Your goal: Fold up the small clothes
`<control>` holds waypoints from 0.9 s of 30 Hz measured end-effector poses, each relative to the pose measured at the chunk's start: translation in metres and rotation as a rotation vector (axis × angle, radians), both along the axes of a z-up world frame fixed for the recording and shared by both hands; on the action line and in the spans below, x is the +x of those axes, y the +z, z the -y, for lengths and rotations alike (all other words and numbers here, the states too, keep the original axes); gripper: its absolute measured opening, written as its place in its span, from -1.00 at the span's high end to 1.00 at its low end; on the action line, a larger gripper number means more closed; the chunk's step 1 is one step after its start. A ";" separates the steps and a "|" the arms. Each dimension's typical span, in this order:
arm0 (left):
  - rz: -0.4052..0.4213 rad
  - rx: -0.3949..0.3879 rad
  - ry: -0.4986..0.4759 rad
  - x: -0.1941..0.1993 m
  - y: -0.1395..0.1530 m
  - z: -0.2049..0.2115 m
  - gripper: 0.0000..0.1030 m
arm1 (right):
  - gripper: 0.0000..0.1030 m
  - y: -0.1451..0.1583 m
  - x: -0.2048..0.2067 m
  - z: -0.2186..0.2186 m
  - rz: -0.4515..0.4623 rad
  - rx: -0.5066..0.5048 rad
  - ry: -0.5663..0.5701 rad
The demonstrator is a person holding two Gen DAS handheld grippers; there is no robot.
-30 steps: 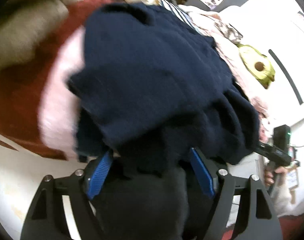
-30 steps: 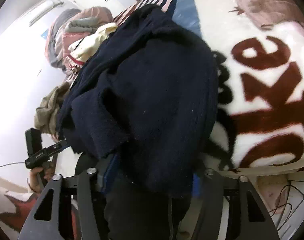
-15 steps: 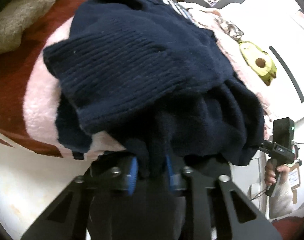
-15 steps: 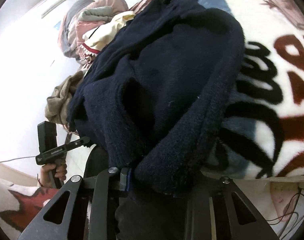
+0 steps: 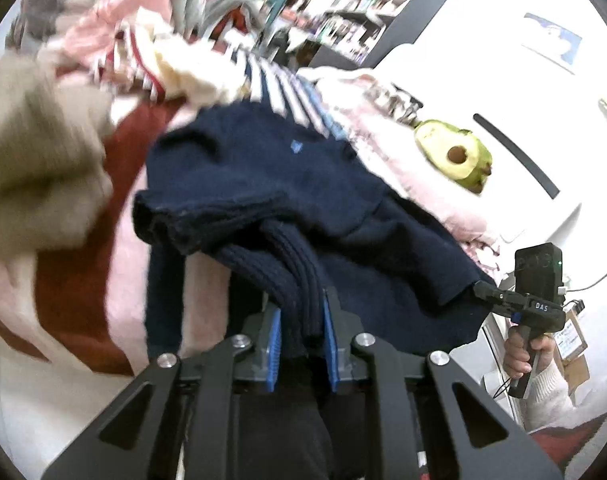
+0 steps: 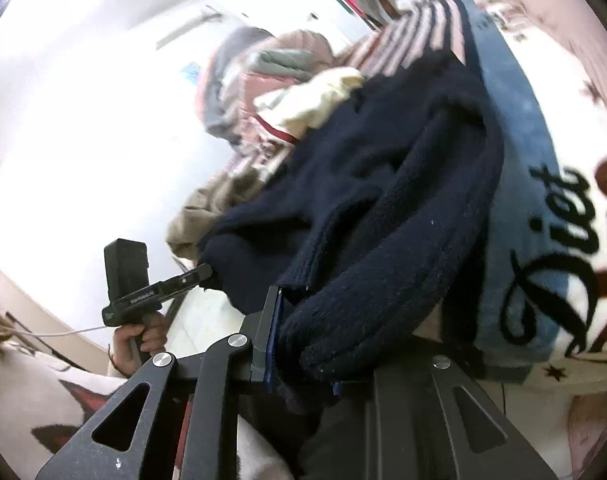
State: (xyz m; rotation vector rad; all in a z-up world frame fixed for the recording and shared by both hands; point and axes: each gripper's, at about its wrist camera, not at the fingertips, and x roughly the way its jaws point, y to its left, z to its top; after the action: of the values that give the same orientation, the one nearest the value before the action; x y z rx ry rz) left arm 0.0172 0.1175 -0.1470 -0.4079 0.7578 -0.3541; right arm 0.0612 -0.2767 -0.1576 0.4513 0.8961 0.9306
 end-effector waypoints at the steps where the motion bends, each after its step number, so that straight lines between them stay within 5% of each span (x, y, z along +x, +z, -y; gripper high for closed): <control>1: 0.033 0.010 0.008 -0.006 0.009 -0.001 0.71 | 0.74 0.006 -0.003 -0.001 0.020 0.004 -0.001; 22: 0.317 0.052 -0.007 -0.112 0.092 0.001 0.92 | 0.76 0.075 -0.090 -0.008 0.259 0.117 0.017; 27: 0.301 0.040 -0.015 -0.113 0.092 0.000 0.98 | 0.76 0.084 -0.099 -0.009 0.285 0.083 0.012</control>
State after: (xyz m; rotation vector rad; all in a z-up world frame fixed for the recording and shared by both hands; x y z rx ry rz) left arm -0.0959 0.1174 -0.0549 -0.3022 0.4739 -0.4033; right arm -0.0378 -0.2678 -0.0740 0.3726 0.6034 1.0164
